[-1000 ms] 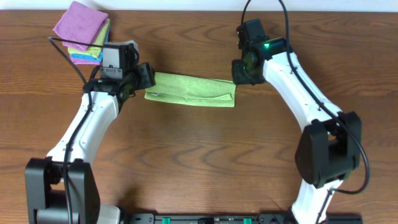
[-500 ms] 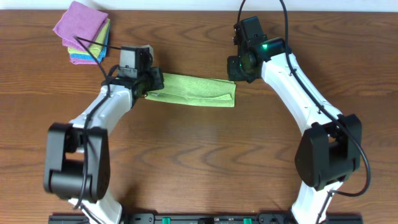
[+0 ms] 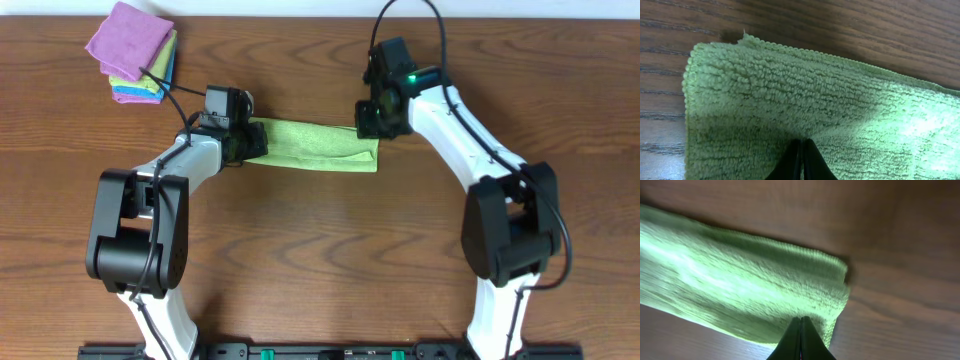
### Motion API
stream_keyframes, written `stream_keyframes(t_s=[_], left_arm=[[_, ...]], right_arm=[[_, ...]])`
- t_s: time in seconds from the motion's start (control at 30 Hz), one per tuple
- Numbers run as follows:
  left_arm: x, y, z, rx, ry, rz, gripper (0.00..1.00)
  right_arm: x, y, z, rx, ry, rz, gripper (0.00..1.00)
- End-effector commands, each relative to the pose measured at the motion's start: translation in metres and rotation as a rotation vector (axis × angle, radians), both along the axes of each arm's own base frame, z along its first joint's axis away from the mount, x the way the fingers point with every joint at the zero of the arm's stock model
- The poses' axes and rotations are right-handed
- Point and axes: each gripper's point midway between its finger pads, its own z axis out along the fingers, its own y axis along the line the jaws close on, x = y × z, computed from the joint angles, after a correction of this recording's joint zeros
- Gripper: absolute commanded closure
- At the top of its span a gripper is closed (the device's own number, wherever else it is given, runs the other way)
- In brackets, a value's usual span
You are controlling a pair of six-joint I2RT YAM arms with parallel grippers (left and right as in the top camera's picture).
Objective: Fold the cloth
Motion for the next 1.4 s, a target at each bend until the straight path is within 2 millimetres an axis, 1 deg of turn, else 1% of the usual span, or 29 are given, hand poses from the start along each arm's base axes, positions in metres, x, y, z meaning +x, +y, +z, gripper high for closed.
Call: stream_keyframes(t_s=[0.0,0.23,0.37,0.5,0.63,0.77,1.0,1.2,1.3,1.33,1.37], left_arm=[[0.0,-0.001,-0.003,-0.003,0.017,0.003,0.94],[-0.001,-0.001,-0.003,-0.003,0.025,0.003,0.94],[-0.002,-0.001,-0.004,-0.001,0.026,0.004,0.95],[-0.001,-0.001,-0.004,0.001,0.025,0.005,0.94],[-0.002,0.0,-0.004,0.002,0.028,0.007,0.94],[-0.006,0.001,-0.006,-0.004,0.056,0.03,0.94],[-0.016,0.002,-0.011,-0.005,0.108,0.05,0.94],[-0.028,0.003,-0.016,-0.001,0.166,0.061,0.94],[-0.033,0.004,-0.018,0.004,0.19,0.061,0.94],[-0.034,0.004,-0.019,0.005,0.193,0.062,0.94],[-0.035,0.005,-0.019,0.007,0.194,0.062,0.94]], right_arm=[[-0.013,0.007,-0.014,0.019,0.06,0.048,0.99],[-0.027,0.002,-0.03,0.004,0.105,0.048,0.98],[-0.043,0.005,-0.043,0.023,0.154,0.058,0.98],[-0.059,0.011,-0.045,0.053,0.212,0.073,0.98],[-0.063,0.011,-0.044,0.045,0.226,0.079,0.99],[-0.058,0.003,-0.039,0.049,0.214,0.061,0.98],[-0.034,-0.032,-0.014,0.067,0.134,-0.01,0.99],[-0.022,-0.062,-0.005,0.071,0.097,-0.044,0.98],[-0.014,-0.076,-0.001,0.147,0.084,-0.056,0.98],[-0.011,-0.077,0.004,0.213,0.076,-0.05,0.89],[-0.008,-0.076,0.011,0.297,0.065,-0.03,0.68]])
